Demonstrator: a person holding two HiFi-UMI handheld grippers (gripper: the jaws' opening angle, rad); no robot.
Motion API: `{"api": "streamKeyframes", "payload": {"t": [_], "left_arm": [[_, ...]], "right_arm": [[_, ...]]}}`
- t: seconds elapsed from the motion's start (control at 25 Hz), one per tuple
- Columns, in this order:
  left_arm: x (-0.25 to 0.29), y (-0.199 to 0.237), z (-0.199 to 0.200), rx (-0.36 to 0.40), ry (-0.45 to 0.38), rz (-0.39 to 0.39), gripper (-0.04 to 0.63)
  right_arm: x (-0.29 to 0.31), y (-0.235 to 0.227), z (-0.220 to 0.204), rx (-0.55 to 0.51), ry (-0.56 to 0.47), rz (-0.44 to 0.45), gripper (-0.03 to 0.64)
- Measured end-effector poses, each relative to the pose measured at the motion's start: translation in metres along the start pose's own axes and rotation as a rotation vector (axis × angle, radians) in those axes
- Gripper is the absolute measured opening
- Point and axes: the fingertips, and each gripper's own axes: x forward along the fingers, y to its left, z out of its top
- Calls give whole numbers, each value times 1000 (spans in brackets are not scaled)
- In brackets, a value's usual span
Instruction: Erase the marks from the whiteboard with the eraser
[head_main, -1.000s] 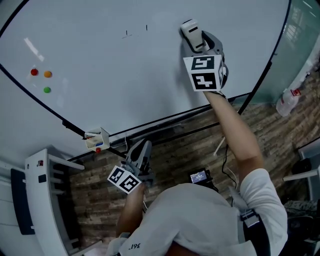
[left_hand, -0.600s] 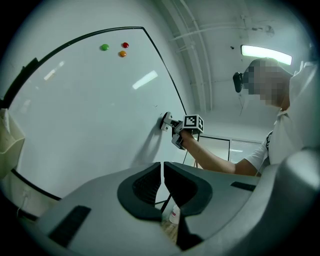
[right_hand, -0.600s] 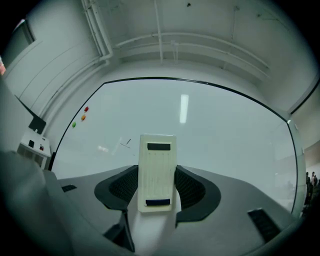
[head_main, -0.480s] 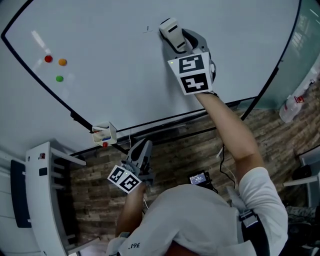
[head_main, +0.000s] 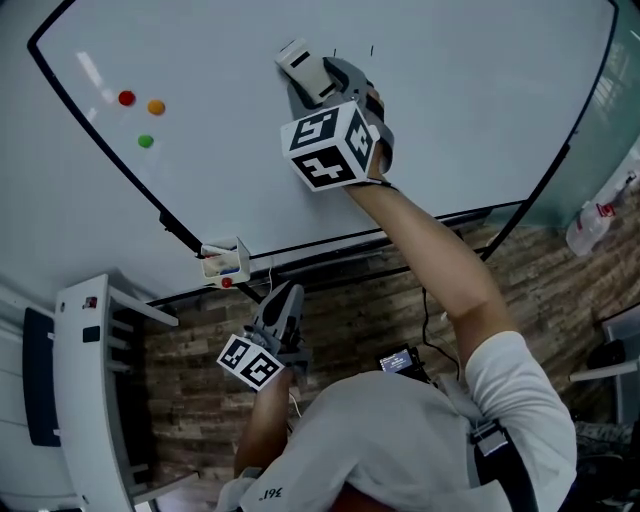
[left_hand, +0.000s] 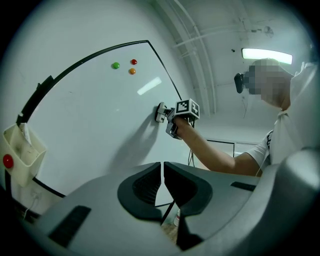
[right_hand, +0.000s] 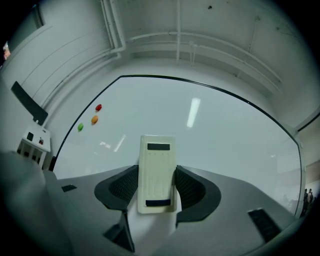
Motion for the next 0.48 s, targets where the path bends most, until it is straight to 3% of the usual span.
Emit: {"api": "streamKeyframes", "payload": {"t": [0.32, 0.48], "left_arm": [[-19, 8, 11, 8, -23, 13, 15], [-27, 12, 22, 20, -53, 31, 15]], "right_arm": [[13, 69, 28, -56, -8, 85, 252], [23, 84, 32, -117, -4, 68, 253]]}}
